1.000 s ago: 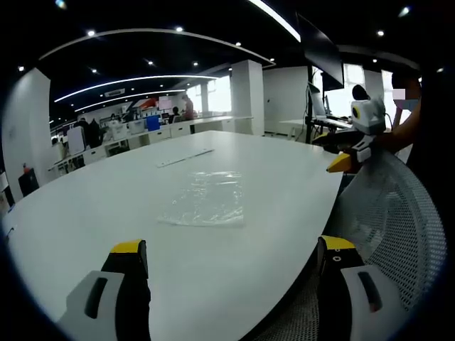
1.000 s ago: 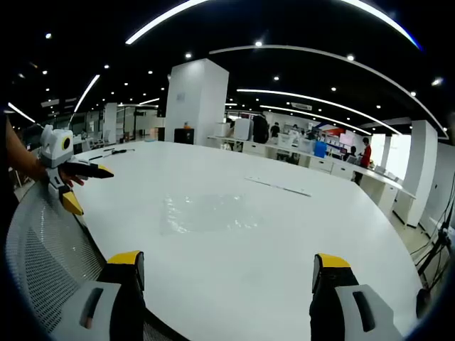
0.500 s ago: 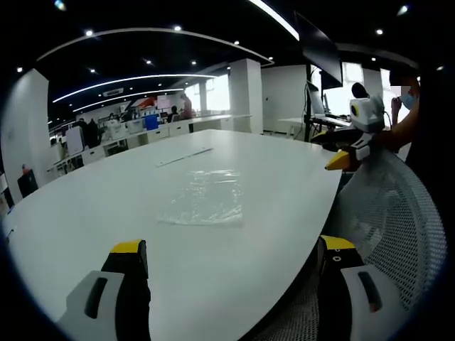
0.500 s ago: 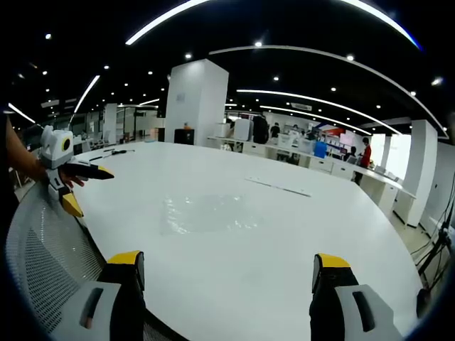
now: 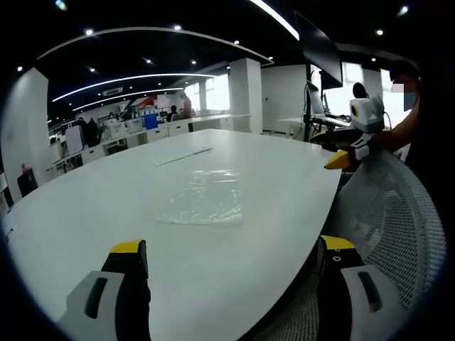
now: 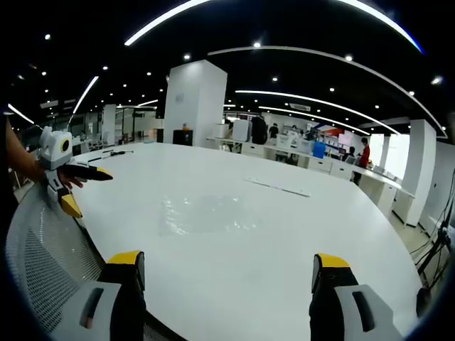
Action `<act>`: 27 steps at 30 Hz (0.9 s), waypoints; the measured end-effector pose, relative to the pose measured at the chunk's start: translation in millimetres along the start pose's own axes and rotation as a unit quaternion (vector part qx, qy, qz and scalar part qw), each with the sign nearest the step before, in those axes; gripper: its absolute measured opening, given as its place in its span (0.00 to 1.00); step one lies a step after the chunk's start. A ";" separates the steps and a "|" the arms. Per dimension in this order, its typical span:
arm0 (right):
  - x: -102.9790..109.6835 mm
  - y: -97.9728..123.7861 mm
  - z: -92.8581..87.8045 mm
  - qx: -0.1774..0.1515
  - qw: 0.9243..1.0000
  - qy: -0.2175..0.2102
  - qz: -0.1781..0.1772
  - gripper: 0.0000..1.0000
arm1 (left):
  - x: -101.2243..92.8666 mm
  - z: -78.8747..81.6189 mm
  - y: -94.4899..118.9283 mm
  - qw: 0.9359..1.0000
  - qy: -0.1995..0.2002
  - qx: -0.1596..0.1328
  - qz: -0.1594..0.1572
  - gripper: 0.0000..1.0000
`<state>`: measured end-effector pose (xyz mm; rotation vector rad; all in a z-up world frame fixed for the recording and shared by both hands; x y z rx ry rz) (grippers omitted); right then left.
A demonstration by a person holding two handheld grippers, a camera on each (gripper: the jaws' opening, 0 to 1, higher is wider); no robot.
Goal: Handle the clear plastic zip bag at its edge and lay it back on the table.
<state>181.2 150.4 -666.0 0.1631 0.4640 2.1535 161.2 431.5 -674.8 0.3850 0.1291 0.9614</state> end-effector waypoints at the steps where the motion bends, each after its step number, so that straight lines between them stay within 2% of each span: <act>1: 0.0 -0.2 -0.5 0.001 1.000 0.000 0.001 0.98 | -1.0 1.5 0.2 1.000 0.001 -0.001 0.000 0.99; 14: -0.4 -0.4 -1.2 0.003 1.000 -0.001 0.001 0.97 | -4.8 10.4 -0.5 1.000 0.002 0.001 -0.001 0.98; 27: -1.9 -0.3 -1.3 0.001 1.000 -0.003 0.000 0.97 | 7.5 10.7 -4.1 1.000 -0.012 0.007 -0.003 0.97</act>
Point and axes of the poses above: the point that each gripper's makers call its tool centre point, and the gripper's own axes: y roughly backward along the fingers, x roughly to its left, z roughly out of its top, the point moved 2 cm from there along y, roughly backward along the fingers, and after that the axes turned 7 degrees about z, right-handed, at the moved point
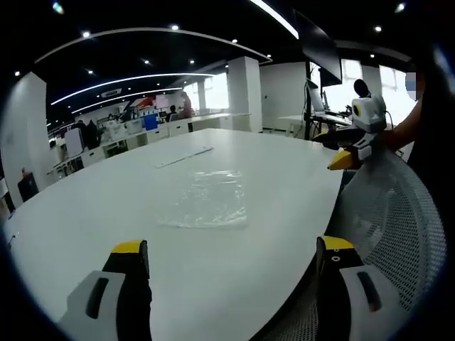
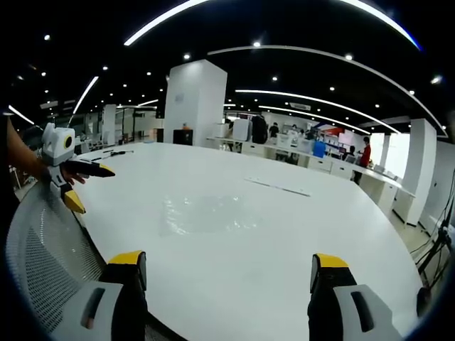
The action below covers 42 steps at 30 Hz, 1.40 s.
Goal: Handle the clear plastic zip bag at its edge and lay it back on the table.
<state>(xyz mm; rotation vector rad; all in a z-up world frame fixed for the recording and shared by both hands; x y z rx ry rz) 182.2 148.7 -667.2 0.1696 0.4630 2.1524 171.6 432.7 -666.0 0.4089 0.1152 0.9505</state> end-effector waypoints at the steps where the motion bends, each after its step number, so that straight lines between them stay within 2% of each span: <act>1: -0.2 0.2 0.0 0.000 1.000 0.000 -0.001 0.97 | 0.2 -0.9 -0.2 1.000 -0.003 0.003 -0.002 0.97; 12: 0.6 1.0 1.8 -0.002 1.000 -0.002 -0.003 0.96 | 14.8 1.9 -8.0 0.998 -0.047 0.022 -0.024 0.92; 19: 1.9 1.1 3.6 -0.005 1.000 0.000 -0.003 0.94 | 33.5 5.4 -13.0 0.997 -0.065 0.032 -0.032 0.89; 30: 2.5 -0.1 1.0 0.004 1.000 -0.002 0.002 0.94 | 53.6 13.9 -30.3 0.991 -0.111 0.050 -0.060 0.84; 42: 2.2 -0.7 -0.9 0.009 1.000 -0.004 0.003 0.94 | 56.7 14.6 -53.0 0.980 -0.158 0.064 -0.099 0.79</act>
Point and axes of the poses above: the point that each gripper's makers call its tool centre point, and the gripper's own axes: y roughly backward along the fingers, x roughly to its left, z roughly out of its top, the point moved 2 cm from there along y, roughly backward along the fingers, and after that the axes turned 7 degrees about z, right-handed, at the moved point
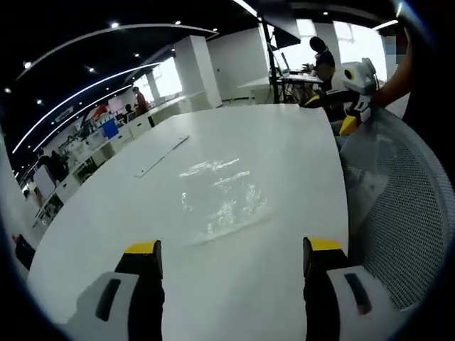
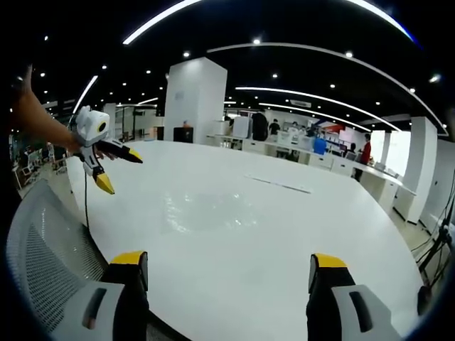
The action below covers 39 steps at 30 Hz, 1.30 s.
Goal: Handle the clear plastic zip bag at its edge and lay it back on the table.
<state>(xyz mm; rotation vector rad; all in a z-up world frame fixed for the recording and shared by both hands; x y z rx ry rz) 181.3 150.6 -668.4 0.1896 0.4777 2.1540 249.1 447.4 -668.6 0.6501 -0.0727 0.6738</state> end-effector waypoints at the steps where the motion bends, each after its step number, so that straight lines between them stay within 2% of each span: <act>1: 0.4 0.1 0.1 0.000 1.000 0.000 0.000 0.94 | 0.7 0.7 -1.4 1.000 -0.003 0.000 -0.003 0.78; 10: -2.1 0.2 -2.4 0.005 1.000 -0.001 -0.004 0.92 | 3.1 1.2 -23.0 0.998 -0.046 0.014 -0.036 0.71; 17: -3.4 -0.1 -4.8 0.009 1.000 0.000 -0.004 0.90 | 7.6 -4.2 -36.9 0.995 -0.079 0.027 -0.057 0.62; 25: -2.2 0.1 -4.2 0.014 1.000 -0.001 -0.006 0.89 | 13.3 -7.8 -48.0 0.992 -0.096 0.038 -0.072 0.61; 39: -1.2 0.1 -4.4 0.020 1.000 -0.001 -0.007 0.87 | 29.3 -16.5 -61.7 0.983 -0.140 0.062 -0.099 0.55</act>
Point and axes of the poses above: the point that each gripper's makers call its tool centre point, and the gripper's own axes: y roughly backward along the fingers, x roughly to its left, z roughly out of its top, the point moved 2 cm from there along y, roughly backward along the fingers, and after that the axes turned 7 degrees about z, right-handed, at the moved point
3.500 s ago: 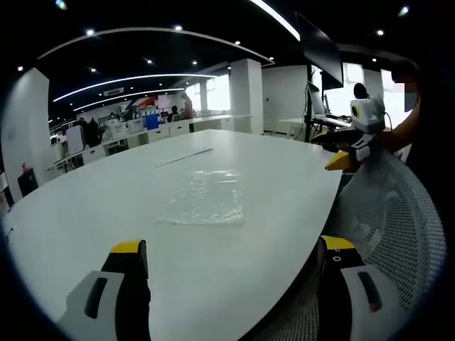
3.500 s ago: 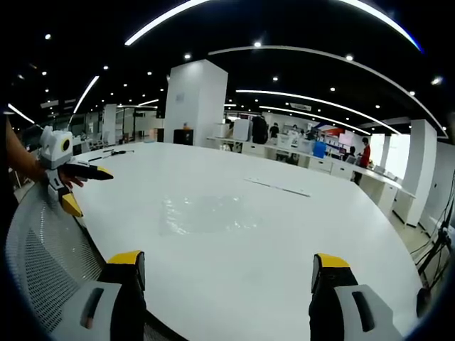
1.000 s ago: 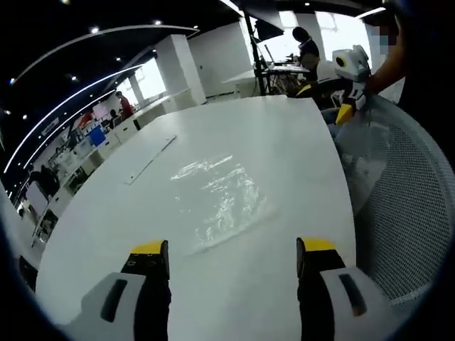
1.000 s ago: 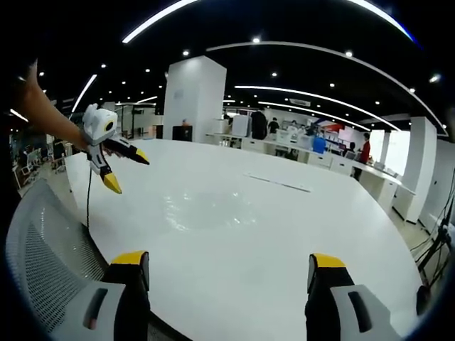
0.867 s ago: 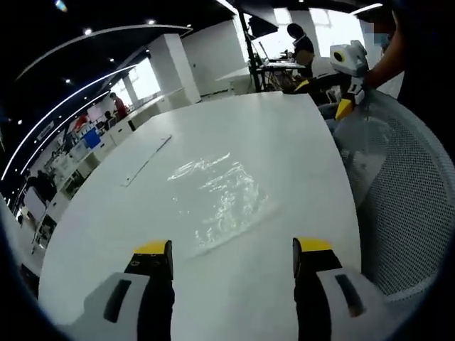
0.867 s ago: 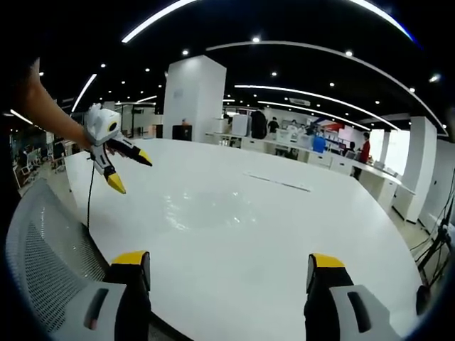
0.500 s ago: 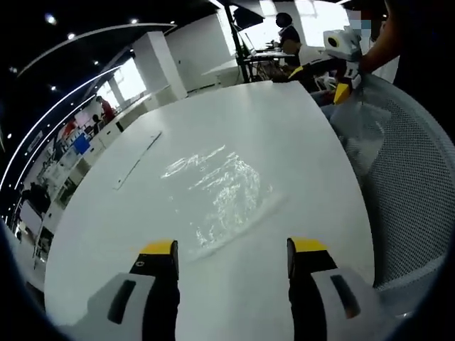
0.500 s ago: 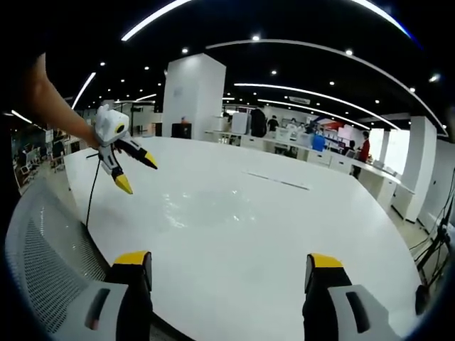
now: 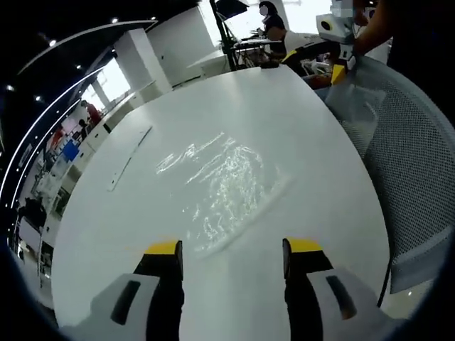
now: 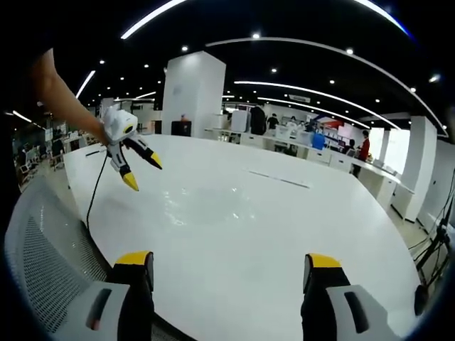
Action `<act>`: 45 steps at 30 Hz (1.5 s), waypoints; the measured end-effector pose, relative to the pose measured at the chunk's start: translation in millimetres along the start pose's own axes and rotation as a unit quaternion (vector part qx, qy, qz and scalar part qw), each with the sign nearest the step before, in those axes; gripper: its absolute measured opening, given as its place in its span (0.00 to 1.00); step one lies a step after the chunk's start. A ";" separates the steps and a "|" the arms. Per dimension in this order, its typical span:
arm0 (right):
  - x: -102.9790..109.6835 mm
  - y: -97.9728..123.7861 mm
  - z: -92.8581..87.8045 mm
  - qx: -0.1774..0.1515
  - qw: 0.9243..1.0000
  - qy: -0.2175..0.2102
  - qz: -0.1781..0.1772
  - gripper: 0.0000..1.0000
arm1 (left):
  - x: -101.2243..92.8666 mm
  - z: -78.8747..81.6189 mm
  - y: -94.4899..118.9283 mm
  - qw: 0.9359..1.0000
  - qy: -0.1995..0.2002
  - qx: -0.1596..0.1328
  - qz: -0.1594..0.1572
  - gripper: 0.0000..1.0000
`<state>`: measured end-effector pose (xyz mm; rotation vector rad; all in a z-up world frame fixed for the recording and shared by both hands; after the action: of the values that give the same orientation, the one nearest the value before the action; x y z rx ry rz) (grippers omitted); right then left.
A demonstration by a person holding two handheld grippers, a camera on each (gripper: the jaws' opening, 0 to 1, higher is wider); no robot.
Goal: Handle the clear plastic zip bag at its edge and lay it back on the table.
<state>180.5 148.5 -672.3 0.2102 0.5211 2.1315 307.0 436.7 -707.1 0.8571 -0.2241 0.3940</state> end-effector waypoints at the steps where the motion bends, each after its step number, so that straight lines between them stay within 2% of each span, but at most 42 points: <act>1: -0.2 -0.1 -0.2 0.001 1.000 0.000 0.000 0.87 | 0.1 -0.1 -0.6 1.000 -0.003 0.002 -0.002 0.55; 8: -0.6 0.1 -0.8 0.003 1.000 0.001 -0.001 0.86 | 1.1 -11.2 -8.7 0.998 -0.045 0.022 -0.024 0.50; 16: -1.9 0.2 -1.9 0.006 1.000 -0.001 -0.003 0.85 | 1.8 -16.8 -16.2 0.993 -0.099 0.040 -0.041 0.44; 22: -1.9 0.1 -2.6 0.008 1.000 -0.002 -0.003 0.85 | 7.6 -23.3 -20.9 0.986 -0.145 0.056 -0.055 0.40; 29: -2.4 -0.5 -3.8 0.010 1.000 -0.002 -0.003 0.84 | 11.2 -20.6 -26.6 0.981 -0.166 0.063 -0.076 0.37; 32: -2.6 -0.8 -5.1 0.014 1.000 -0.001 -0.004 0.84 | 13.4 -21.5 -32.1 0.974 -0.201 0.072 -0.081 0.34; 37: -2.4 -1.2 -6.6 0.020 1.000 0.001 -0.004 0.84 | 17.3 -23.3 -38.4 0.971 -0.209 0.075 -0.087 0.27; 45: -1.8 -1.7 -8.7 0.028 1.000 0.004 -0.002 0.83 | 22.8 -26.6 -43.6 0.968 -0.215 0.085 -0.102 0.26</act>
<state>179.9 145.3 -680.8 0.2325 0.5865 2.1168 347.0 437.2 -746.2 1.1205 -0.5032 0.0294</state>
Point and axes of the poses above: the point that each gripper's makers call its tool centre point, and the gripper's own axes: y roughly backward along the fingers, x roughly to its left, z roughly out of its top, the point moved 2 cm from there along y, roughly backward along the fingers, and after that the axes turned 7 degrees about z, right-handed, at the moved point
